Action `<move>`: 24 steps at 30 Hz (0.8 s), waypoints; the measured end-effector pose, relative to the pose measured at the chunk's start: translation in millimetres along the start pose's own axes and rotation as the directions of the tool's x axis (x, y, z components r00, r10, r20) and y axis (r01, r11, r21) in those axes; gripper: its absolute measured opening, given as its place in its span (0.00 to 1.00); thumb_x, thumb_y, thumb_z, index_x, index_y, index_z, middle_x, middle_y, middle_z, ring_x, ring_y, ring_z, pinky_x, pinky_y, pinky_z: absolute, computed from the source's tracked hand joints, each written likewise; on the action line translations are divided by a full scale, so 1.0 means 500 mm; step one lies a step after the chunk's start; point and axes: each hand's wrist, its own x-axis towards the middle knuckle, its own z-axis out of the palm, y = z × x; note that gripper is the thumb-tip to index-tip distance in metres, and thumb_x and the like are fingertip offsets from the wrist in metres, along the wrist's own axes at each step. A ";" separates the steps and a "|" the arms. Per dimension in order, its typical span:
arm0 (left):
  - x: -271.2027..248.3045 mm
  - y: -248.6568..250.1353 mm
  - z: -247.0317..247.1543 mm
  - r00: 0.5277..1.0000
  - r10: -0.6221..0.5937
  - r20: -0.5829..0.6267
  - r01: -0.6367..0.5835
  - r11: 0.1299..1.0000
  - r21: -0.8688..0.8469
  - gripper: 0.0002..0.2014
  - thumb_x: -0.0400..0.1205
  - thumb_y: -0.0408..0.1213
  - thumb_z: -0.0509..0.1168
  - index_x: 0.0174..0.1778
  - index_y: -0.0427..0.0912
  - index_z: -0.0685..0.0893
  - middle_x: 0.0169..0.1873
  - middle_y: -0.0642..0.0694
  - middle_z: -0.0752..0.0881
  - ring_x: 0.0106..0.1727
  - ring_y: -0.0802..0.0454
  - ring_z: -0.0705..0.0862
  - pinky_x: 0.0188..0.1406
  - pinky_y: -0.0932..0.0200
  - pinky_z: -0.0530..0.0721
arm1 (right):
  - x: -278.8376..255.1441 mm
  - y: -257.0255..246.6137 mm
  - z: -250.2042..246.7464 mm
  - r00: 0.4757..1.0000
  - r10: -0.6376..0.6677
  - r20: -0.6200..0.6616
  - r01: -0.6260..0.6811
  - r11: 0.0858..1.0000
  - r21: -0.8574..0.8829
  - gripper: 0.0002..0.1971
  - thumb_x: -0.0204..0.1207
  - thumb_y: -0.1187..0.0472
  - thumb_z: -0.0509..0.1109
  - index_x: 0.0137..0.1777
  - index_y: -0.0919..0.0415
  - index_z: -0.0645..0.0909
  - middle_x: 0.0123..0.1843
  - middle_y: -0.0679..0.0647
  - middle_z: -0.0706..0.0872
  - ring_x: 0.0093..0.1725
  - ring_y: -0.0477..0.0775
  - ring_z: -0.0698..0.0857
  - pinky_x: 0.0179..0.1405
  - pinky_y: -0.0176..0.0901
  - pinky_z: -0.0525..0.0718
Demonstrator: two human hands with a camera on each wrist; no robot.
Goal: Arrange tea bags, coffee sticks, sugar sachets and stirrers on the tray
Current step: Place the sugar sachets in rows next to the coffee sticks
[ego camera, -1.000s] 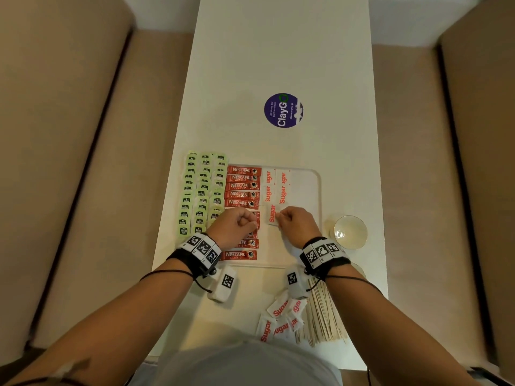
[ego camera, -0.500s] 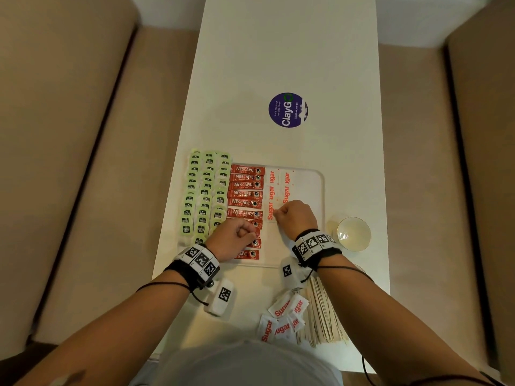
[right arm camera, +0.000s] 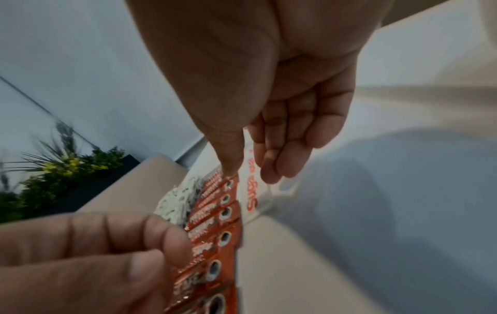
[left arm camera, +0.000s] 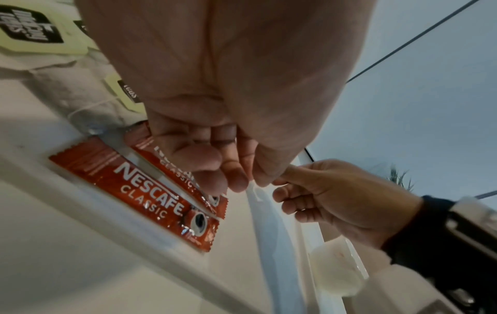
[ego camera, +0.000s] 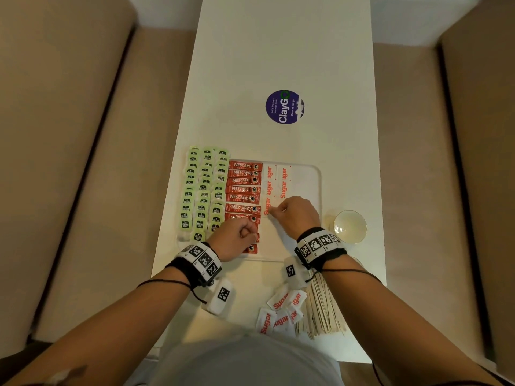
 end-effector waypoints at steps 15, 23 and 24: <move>-0.088 -0.012 0.102 0.941 0.000 0.340 -0.123 0.932 0.341 0.11 0.78 0.34 0.73 0.54 0.48 0.85 0.35 0.54 0.87 0.36 0.58 0.83 0.42 0.60 0.83 | -0.220 0.110 0.047 0.956 -0.191 0.221 0.261 0.898 -0.354 0.20 0.80 0.44 0.74 0.68 0.51 0.82 0.57 0.50 0.90 0.55 0.53 0.87 0.53 0.47 0.85; -0.106 0.008 0.165 0.936 0.027 0.352 -0.196 0.869 0.454 0.19 0.77 0.39 0.74 0.64 0.49 0.81 0.45 0.53 0.86 0.45 0.51 0.85 0.50 0.54 0.85 | -0.275 0.176 0.080 0.943 -0.162 0.291 0.284 0.849 -0.446 0.26 0.77 0.43 0.76 0.68 0.55 0.74 0.52 0.53 0.88 0.49 0.58 0.87 0.49 0.52 0.87; -0.107 0.012 0.171 0.936 0.038 0.351 -0.209 0.860 0.466 0.21 0.77 0.40 0.75 0.66 0.49 0.80 0.46 0.53 0.85 0.46 0.51 0.84 0.50 0.54 0.84 | -0.281 0.181 0.084 0.943 -0.165 0.289 0.284 0.851 -0.442 0.26 0.77 0.44 0.77 0.68 0.55 0.74 0.52 0.53 0.89 0.49 0.58 0.88 0.49 0.53 0.88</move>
